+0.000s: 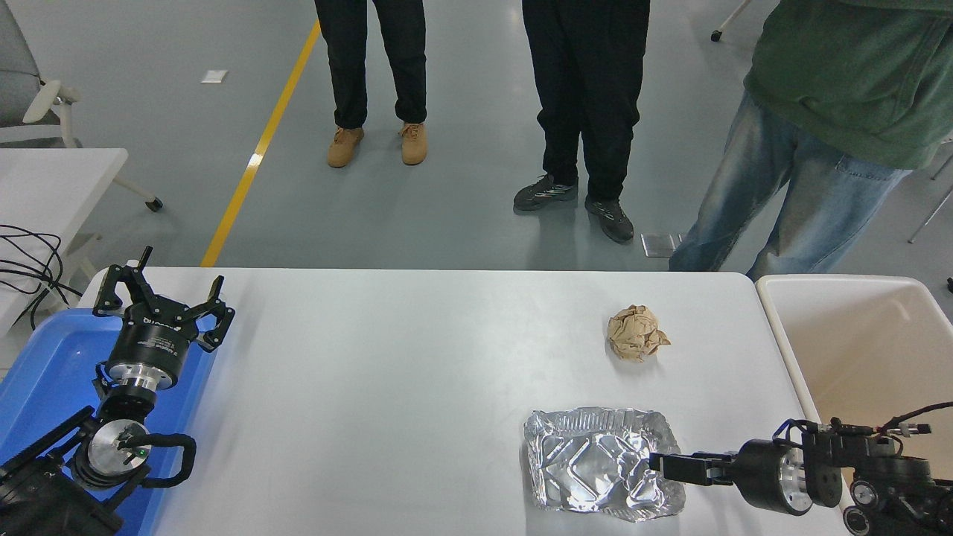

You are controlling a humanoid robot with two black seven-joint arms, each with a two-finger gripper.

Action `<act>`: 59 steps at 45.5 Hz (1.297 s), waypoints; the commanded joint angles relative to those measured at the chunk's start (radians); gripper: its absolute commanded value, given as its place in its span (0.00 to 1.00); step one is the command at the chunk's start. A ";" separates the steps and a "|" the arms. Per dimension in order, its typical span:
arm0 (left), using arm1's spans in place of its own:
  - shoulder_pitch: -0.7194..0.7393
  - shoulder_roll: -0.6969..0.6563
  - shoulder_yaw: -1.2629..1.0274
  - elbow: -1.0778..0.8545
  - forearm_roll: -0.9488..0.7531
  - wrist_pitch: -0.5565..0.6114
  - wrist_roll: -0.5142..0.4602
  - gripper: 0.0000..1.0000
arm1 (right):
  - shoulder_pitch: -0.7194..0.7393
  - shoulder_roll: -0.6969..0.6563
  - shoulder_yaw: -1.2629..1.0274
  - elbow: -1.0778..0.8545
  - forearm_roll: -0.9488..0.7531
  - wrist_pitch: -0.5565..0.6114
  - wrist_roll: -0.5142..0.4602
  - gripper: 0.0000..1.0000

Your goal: Clean the table surface

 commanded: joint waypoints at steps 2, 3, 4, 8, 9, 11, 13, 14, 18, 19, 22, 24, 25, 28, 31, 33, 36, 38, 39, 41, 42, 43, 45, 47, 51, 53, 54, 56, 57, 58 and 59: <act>0.000 0.000 0.000 -0.001 0.000 0.000 0.000 0.99 | -0.002 0.029 0.000 -0.021 0.000 -0.010 0.001 0.99; 0.000 0.000 0.000 -0.001 0.000 0.000 0.000 0.99 | -0.002 0.034 0.000 -0.027 0.000 -0.012 0.001 0.99; 0.000 0.000 0.000 -0.001 0.000 0.000 0.000 0.99 | -0.002 0.037 0.000 -0.032 0.000 -0.012 0.001 0.99; 0.000 0.000 0.000 0.001 0.000 0.000 0.000 0.99 | -0.002 0.051 0.000 -0.040 0.000 -0.012 0.001 0.99; 0.000 0.000 0.000 -0.001 0.000 0.000 0.000 0.99 | -0.002 0.052 0.000 -0.040 0.000 -0.013 0.001 0.99; 0.000 0.000 0.000 -0.001 0.000 0.000 0.000 0.99 | -0.004 0.058 0.000 -0.046 0.000 -0.018 0.001 0.99; 0.000 0.000 0.000 0.001 0.000 0.000 0.000 0.99 | -0.004 0.064 -0.003 -0.052 0.000 -0.024 0.001 0.99; 0.000 0.000 0.000 -0.001 0.000 0.000 0.000 0.99 | -0.004 0.068 -0.006 -0.058 0.000 -0.027 0.001 0.99; 0.000 0.000 0.000 0.001 0.000 0.000 0.000 0.99 | -0.004 0.084 -0.008 -0.067 0.000 -0.029 0.001 0.98; 0.000 0.000 0.000 0.001 0.000 0.000 0.000 0.99 | -0.004 0.086 -0.008 -0.069 0.000 -0.029 0.001 0.98; 0.000 0.000 0.000 0.001 0.000 0.000 0.000 0.99 | -0.004 0.092 -0.009 -0.075 0.000 -0.029 0.001 0.98; 0.000 0.000 0.000 0.001 0.000 0.000 0.000 0.99 | -0.002 0.097 -0.009 -0.078 0.000 -0.030 0.001 0.98; 0.000 0.000 0.000 -0.001 0.000 0.000 0.000 0.99 | -0.002 0.098 -0.009 -0.080 0.000 -0.030 0.001 0.98; 0.000 0.000 0.000 -0.001 0.000 0.000 0.000 0.99 | -0.002 0.104 -0.012 -0.086 0.000 -0.030 0.001 0.98; 0.000 0.000 0.000 0.001 0.000 0.000 0.000 0.99 | -0.001 0.109 -0.014 -0.089 0.000 -0.030 0.003 0.98; 0.000 0.000 0.000 0.001 0.000 0.000 0.000 0.99 | -0.001 0.109 -0.014 -0.090 0.000 -0.032 0.003 0.97; 0.000 0.000 0.000 -0.001 0.000 0.000 0.000 0.99 | 0.001 0.109 -0.017 -0.093 0.000 -0.030 0.007 0.88; 0.000 0.000 0.000 0.001 0.000 0.000 0.000 0.99 | 0.002 0.109 -0.017 -0.097 0.000 -0.030 0.011 0.86; 0.000 0.000 0.000 0.001 0.000 0.000 0.000 0.99 | 0.002 0.109 -0.018 -0.097 0.000 -0.029 0.011 0.85; 0.000 0.000 0.000 -0.001 0.000 0.000 0.000 0.99 | 0.002 0.109 -0.020 -0.097 -0.003 -0.029 0.011 0.81; 0.000 0.000 0.000 -0.001 0.000 0.000 0.000 0.99 | 0.002 0.109 -0.020 -0.097 -0.003 -0.029 0.011 0.80; 0.000 0.000 0.000 0.001 0.000 0.000 0.000 0.99 | 0.002 0.109 -0.020 -0.097 -0.003 -0.029 0.011 0.79; 0.000 0.000 0.000 0.001 0.000 0.000 0.000 0.99 | 0.002 0.109 -0.018 -0.097 -0.003 -0.029 0.011 0.79; 0.000 0.000 0.000 -0.001 0.000 0.000 0.000 0.99 | 0.001 0.109 -0.018 -0.097 -0.003 -0.032 0.011 0.78; 0.000 0.000 0.000 -0.001 0.000 0.000 0.000 0.99 | 0.002 0.109 -0.018 -0.098 -0.005 -0.032 0.011 0.67; 0.000 0.000 0.000 -0.001 0.000 0.000 0.000 0.99 | 0.002 0.109 -0.020 -0.100 -0.006 -0.032 0.011 0.60; 0.000 0.000 0.000 0.001 0.000 0.000 0.000 0.99 | 0.002 0.111 -0.020 -0.101 -0.009 -0.032 0.011 0.58; 0.000 0.000 0.000 0.001 0.000 0.000 0.000 0.99 | 0.004 0.111 -0.020 -0.101 -0.011 -0.032 0.011 0.53; 0.000 0.000 0.000 0.001 0.000 0.000 0.000 0.99 | 0.004 0.111 -0.020 -0.101 -0.011 -0.032 0.011 0.51; 0.000 0.000 0.000 -0.001 0.000 0.000 0.000 0.99 | 0.004 0.111 -0.020 -0.101 -0.012 -0.032 0.011 0.48; 0.000 0.000 0.000 0.001 0.000 0.000 0.000 0.99 | 0.004 0.111 -0.020 -0.101 -0.012 -0.032 0.011 0.46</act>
